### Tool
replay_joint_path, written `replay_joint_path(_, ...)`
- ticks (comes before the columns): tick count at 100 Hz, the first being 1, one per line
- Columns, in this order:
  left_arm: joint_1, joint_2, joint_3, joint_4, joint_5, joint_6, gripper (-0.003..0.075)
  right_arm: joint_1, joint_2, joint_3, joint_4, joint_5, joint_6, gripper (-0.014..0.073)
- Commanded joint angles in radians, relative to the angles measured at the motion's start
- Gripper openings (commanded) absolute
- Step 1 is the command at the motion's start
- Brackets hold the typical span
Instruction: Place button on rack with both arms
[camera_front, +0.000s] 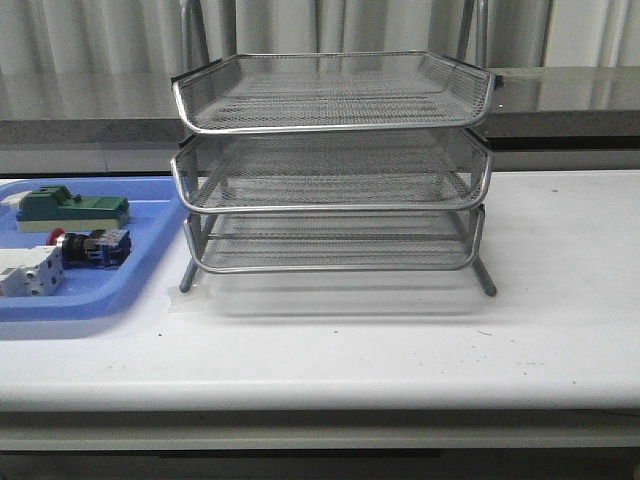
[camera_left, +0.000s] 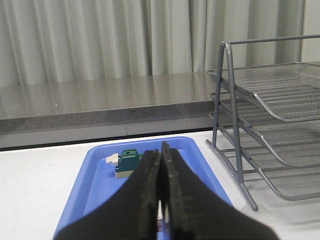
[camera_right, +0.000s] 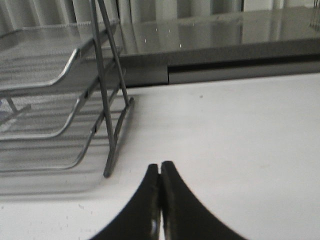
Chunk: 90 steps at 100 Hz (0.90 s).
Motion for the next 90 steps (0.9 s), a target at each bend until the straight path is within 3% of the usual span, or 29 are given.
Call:
replay_joint_path(1, 0.003, -0.034, 0.049, 0.002, -0.081, -0.006, -0.002, -0.006, -0.022, -0.02, 0.006, -0.165, 0.001, -0.0061)
replay_joint_path(25, 0.003, -0.034, 0.049, 0.002, -0.081, -0.006, -0.002, -0.006, 0.039, -0.188, 0.056, 0.008, 0.001, -0.0061)
replay_joint_path(68, 0.003, -0.034, 0.049, 0.002, -0.081, -0.006, -0.002, -0.006, 0.518, -0.703, 0.097, 0.617, 0.001, -0.0061)
replay_joint_path(90, 0.003, -0.034, 0.049, 0.002, -0.081, -0.006, -0.002, -0.006, 0.731, -0.76, 0.224, 0.564, 0.001, -0.0061)
